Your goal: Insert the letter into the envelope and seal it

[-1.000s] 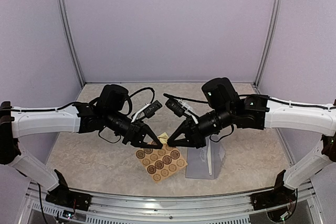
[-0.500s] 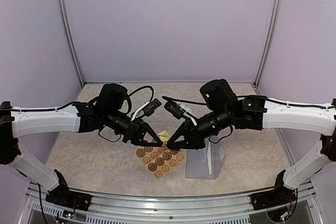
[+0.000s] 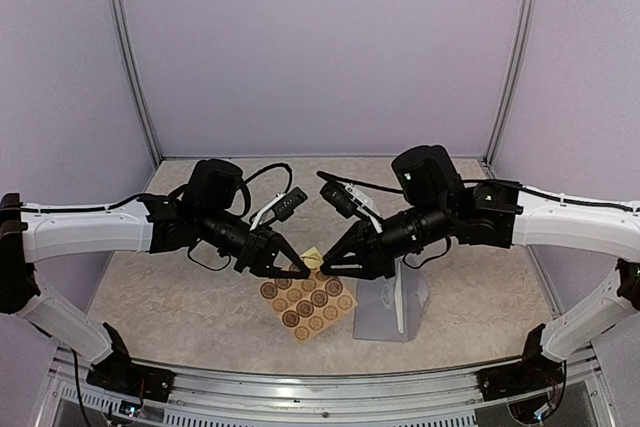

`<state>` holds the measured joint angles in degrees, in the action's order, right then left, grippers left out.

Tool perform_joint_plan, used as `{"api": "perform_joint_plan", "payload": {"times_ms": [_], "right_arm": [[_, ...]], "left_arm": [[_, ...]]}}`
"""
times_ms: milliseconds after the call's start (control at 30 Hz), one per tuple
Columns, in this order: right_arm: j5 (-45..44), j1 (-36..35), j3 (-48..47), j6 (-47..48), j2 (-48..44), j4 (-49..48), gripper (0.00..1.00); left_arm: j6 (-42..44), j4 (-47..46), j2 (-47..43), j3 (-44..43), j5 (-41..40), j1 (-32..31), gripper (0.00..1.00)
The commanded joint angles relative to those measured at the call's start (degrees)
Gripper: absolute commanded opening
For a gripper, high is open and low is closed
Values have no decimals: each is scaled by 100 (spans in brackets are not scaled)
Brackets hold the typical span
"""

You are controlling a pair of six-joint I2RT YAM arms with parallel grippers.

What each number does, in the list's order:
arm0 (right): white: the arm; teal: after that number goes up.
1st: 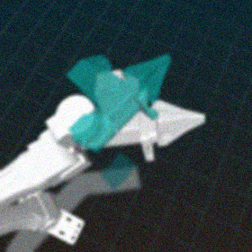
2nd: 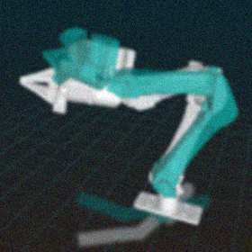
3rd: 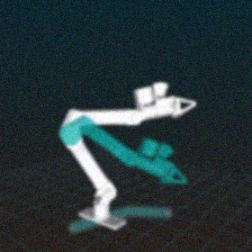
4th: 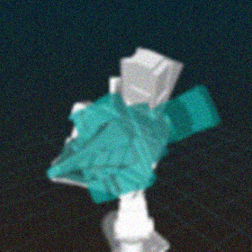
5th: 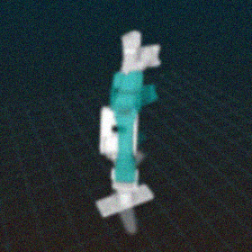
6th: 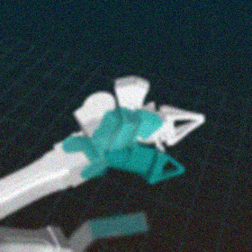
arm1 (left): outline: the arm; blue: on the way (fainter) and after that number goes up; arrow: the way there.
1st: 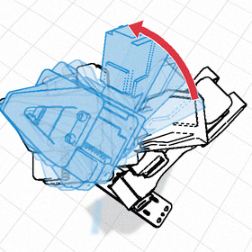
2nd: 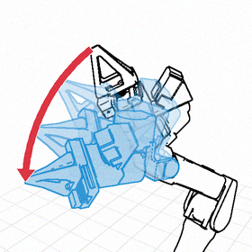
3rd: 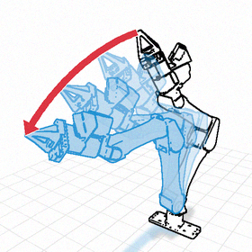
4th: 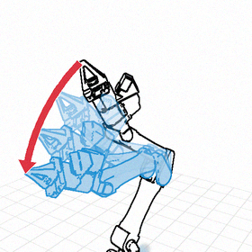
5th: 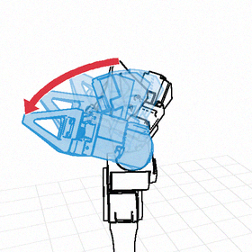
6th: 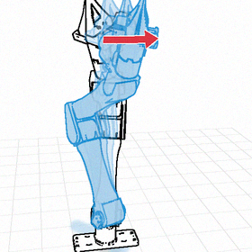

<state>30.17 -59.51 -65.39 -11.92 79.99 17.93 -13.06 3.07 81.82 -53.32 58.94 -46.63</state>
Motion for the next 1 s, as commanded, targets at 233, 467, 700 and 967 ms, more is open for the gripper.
{"api": "perform_joint_plan", "payload": {"times_ms": [233,467,700,967], "right_arm": [[-296,-64,-54,316,-135,172,30],[-959,-296,-378,991,-24,561,28],[-1699,-550,-357,1692,42,606,23],[-1940,-858,-343,2021,158,694,23]], "left_arm": [[-63,119,199,-73,-28,128,0],[-74,183,323,-104,123,137,0],[-74,185,367,-108,215,137,0],[-78,184,418,-127,258,137,0]]}}
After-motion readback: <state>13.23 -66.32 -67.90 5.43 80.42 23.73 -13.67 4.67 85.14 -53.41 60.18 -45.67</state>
